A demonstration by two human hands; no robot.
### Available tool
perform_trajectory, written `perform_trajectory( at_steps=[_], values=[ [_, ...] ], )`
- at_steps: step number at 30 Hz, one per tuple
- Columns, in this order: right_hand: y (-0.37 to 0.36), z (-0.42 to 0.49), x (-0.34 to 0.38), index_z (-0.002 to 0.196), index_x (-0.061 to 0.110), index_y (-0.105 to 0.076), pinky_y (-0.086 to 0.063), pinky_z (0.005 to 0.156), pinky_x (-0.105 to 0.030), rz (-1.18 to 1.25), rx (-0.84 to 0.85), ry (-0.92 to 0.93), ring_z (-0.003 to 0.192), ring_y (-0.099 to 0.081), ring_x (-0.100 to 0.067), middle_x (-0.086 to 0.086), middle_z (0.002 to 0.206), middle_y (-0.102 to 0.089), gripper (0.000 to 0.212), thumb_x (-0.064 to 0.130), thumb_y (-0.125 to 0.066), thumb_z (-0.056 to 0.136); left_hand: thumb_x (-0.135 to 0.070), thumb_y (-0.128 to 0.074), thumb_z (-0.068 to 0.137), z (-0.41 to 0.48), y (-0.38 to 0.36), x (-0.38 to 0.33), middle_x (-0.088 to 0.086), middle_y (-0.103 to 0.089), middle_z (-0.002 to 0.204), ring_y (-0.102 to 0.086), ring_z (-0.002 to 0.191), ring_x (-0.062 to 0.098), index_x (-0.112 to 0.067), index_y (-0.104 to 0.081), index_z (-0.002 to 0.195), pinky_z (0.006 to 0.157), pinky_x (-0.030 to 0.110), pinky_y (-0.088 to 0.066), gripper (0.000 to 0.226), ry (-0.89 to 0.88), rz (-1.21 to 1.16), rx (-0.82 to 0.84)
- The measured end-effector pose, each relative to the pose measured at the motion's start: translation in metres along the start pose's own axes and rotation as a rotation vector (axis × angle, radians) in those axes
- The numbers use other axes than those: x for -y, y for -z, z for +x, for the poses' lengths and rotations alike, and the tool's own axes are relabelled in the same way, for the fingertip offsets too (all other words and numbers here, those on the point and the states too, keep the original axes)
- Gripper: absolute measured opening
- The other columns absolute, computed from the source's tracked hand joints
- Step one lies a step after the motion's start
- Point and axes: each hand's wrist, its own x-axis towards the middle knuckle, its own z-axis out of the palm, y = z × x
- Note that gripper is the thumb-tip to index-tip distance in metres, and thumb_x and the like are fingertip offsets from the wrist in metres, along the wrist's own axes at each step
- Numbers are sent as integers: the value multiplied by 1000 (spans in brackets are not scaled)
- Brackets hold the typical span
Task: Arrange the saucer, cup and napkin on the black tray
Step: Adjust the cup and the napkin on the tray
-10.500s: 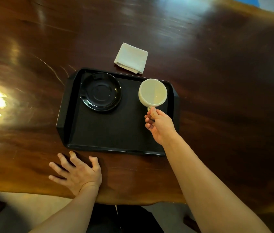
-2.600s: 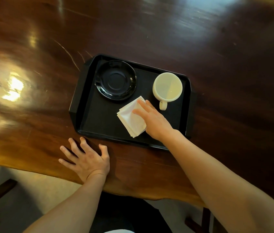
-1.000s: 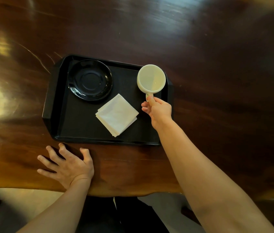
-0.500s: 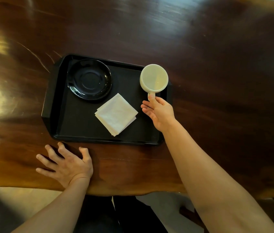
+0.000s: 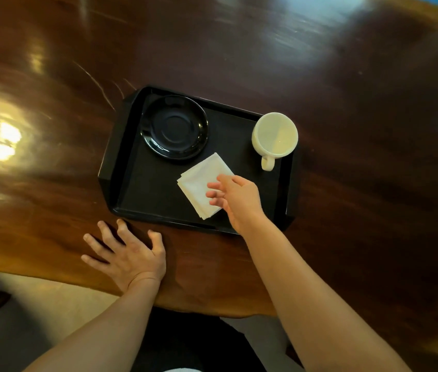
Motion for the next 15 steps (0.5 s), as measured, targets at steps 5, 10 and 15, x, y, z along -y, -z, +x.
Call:
perform_trajectory(
  at_steps=[5,10,15],
  values=[
    [-40,9,12,91,17,-59,-61,69,-28,-13,77,35,74,-74,-17,-10,96,-74,11,17,-57,102,-55,-50,89,1,-1,0,17,-23,165,-7,156,43,-14,-40,147,122,66,-1,72,8,23,23],
    [-59,27,13,90,13,-66,-61,67,-24,-62,-27,67,64,-76,-12,-1,81,-75,12,15,-60,100,-58,-48,88,2,-3,0,17,-24,165,-7,156,44,-16,-40,146,122,66,-2,72,13,48,44],
    [-71,36,20,86,3,-64,-60,57,-26,10,-12,51,70,-77,-22,-18,86,-75,16,10,-59,99,-56,-54,87,2,-4,0,19,-25,164,-8,155,45,-15,-41,145,122,66,-2,72,7,52,46]
  ],
)
